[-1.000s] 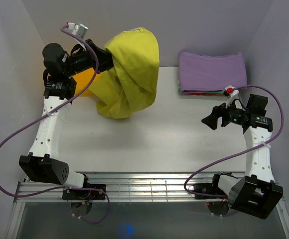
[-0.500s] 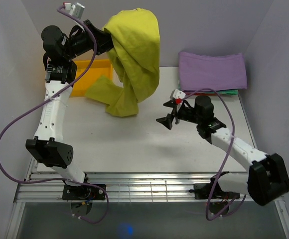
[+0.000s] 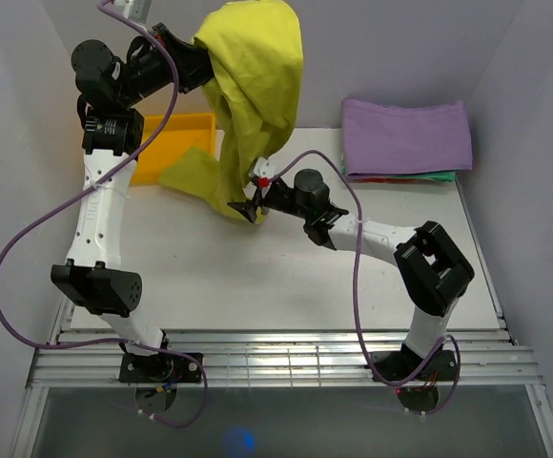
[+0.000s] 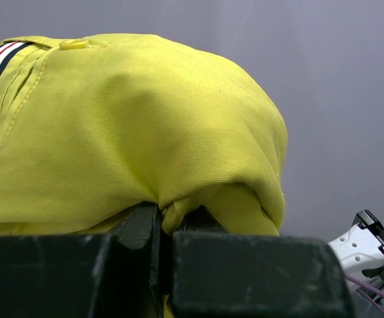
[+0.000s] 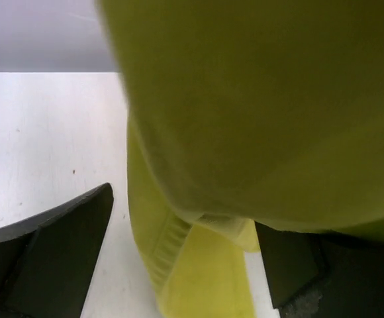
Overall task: Fold and stack the trousers
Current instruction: Move the trousers to the center of the board
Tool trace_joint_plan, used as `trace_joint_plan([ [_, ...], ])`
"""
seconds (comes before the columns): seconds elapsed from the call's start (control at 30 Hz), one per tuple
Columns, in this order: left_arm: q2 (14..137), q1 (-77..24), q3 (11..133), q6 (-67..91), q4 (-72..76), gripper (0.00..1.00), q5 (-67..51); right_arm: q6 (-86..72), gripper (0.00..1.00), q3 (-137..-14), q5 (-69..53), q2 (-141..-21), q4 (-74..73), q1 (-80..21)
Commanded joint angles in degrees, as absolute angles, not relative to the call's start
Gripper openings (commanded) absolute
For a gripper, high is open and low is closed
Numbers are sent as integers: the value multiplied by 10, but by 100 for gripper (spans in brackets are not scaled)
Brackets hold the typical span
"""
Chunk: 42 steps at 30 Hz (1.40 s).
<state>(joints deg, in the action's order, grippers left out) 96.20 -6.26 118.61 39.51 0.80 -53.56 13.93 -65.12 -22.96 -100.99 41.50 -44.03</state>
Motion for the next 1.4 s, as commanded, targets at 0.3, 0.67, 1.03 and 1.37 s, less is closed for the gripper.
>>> trace_joint_plan([
  [0.3, 881, -63, 1194, 279, 30, 0, -314, 145, 8, -632, -144, -854, 386, -355],
  [0.67, 784, -63, 1034, 42, -22, 0, -234, 364, 8, -718, -220, -607, -58, -135],
  [1.03, 611, -63, 779, -263, -366, 0, -320, 687, 8, -798, -283, -705, -467, -33],
  [1.37, 700, -64, 597, -355, -536, 27, -268, 672, 13, -683, -236, -889, -506, -176],
])
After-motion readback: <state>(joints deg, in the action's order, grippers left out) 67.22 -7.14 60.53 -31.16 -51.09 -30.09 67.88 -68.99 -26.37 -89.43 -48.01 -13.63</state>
